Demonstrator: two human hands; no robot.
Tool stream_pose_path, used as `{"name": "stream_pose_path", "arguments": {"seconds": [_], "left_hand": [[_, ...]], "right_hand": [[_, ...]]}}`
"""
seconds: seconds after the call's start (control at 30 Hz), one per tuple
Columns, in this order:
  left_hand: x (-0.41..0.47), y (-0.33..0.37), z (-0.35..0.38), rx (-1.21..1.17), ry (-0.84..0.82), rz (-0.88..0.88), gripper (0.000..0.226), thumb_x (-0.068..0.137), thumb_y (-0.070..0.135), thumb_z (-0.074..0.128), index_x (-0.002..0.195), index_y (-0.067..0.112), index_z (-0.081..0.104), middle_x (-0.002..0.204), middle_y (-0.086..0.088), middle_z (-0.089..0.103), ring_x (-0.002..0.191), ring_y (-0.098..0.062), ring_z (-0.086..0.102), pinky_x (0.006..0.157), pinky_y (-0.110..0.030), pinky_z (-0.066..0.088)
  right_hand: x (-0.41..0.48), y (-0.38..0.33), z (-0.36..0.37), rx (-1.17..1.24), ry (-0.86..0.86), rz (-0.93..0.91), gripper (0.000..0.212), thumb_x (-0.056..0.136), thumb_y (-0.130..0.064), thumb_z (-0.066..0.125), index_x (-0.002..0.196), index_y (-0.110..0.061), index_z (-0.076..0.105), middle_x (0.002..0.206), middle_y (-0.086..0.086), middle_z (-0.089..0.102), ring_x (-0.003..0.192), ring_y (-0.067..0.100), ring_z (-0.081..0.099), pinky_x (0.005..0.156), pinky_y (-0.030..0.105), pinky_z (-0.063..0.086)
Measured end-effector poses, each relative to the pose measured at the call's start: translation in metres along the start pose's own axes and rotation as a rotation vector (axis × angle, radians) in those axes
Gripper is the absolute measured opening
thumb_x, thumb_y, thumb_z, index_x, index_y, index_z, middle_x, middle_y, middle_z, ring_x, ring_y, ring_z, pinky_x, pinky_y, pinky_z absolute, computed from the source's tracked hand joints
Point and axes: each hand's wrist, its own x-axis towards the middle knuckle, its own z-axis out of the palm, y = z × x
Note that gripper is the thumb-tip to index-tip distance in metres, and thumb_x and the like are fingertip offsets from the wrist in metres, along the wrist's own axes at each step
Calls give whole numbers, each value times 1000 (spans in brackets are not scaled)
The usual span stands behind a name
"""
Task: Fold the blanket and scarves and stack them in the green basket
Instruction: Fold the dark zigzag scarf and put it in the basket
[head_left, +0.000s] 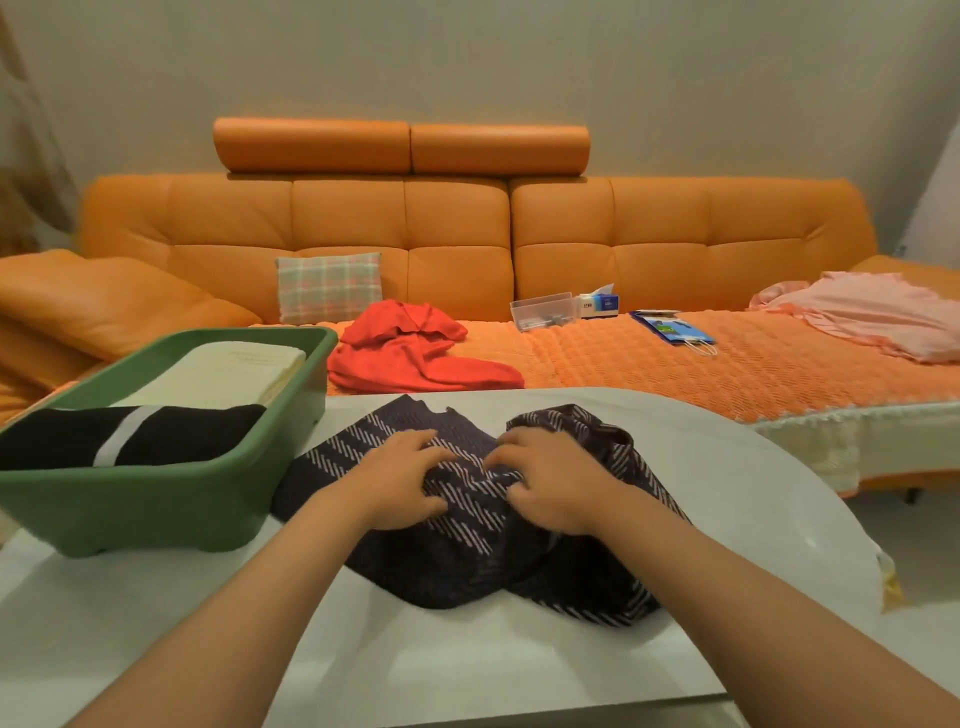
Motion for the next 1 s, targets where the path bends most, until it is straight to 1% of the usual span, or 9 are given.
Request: {"name": "stream_pose_path", "arguments": {"seconds": [0.07,0.17,0.3,0.47,0.57,0.67,0.77,0.87,1.0], "left_hand": [[-4,-13,9,31,-171,-108,79,87,66,54,153,42,18,165,2,8,152,-24,5,122,-50,12],[-12,-16,16,-67,-277,-149,79,86,74,45,153,48,12,164,1,12,151,-26,8,122,-47,12],[-23,-1,0,-92,-237,-79,77,82,78,47,149,46,30,149,1,33,142,-23,27,116,-44,27],[-39,21,-5,-264,-298,81,91,65,62,78,144,45,34,138,15,44,125,-9,45,108,-36,41],[-43,16,-3,-138,-262,70,77,63,58,82,128,39,44,130,13,41,120,-12,41,103,-39,43],[-44,7,-5,-94,-190,79,34,77,41,78,106,31,63,111,10,52,103,-15,53,91,-35,48],[-49,6,-8,-48,-107,60,10,90,23,63,100,25,65,100,9,59,97,-18,57,87,-36,48],[-54,8,-17,-74,-38,-27,20,98,13,44,110,21,57,113,-3,62,101,-26,57,86,-38,46],[-63,14,-56,-263,-32,-116,37,101,11,34,125,31,52,121,0,59,101,-20,54,84,-31,41]], "right_hand": [[-3,-11,11,102,-222,-27,70,86,-60,58,150,-48,31,164,0,17,150,19,16,121,49,14],[-7,-8,24,-16,-430,20,91,75,-81,56,150,-58,12,167,-7,0,153,17,3,121,57,4],[-2,10,15,-154,-359,72,63,92,-61,49,150,-51,29,166,-6,15,151,18,17,119,56,13],[-4,24,9,-440,-343,271,56,93,-39,45,149,-31,41,161,13,25,148,34,19,117,66,1],[-8,15,4,-209,-254,142,73,85,-44,53,153,-33,29,165,8,14,151,28,13,120,58,10],[-16,5,4,69,-305,39,85,77,-43,64,151,-44,21,162,-3,20,145,21,29,115,50,30],[-19,7,12,47,-226,65,51,87,-35,64,133,-36,42,135,-4,52,120,22,54,94,40,46],[-17,9,8,58,-133,68,12,98,-31,55,109,-27,55,110,2,64,103,25,58,84,39,47],[-14,11,-13,369,-99,115,18,97,-30,51,97,-21,66,98,-1,69,92,18,63,90,43,50]]}}
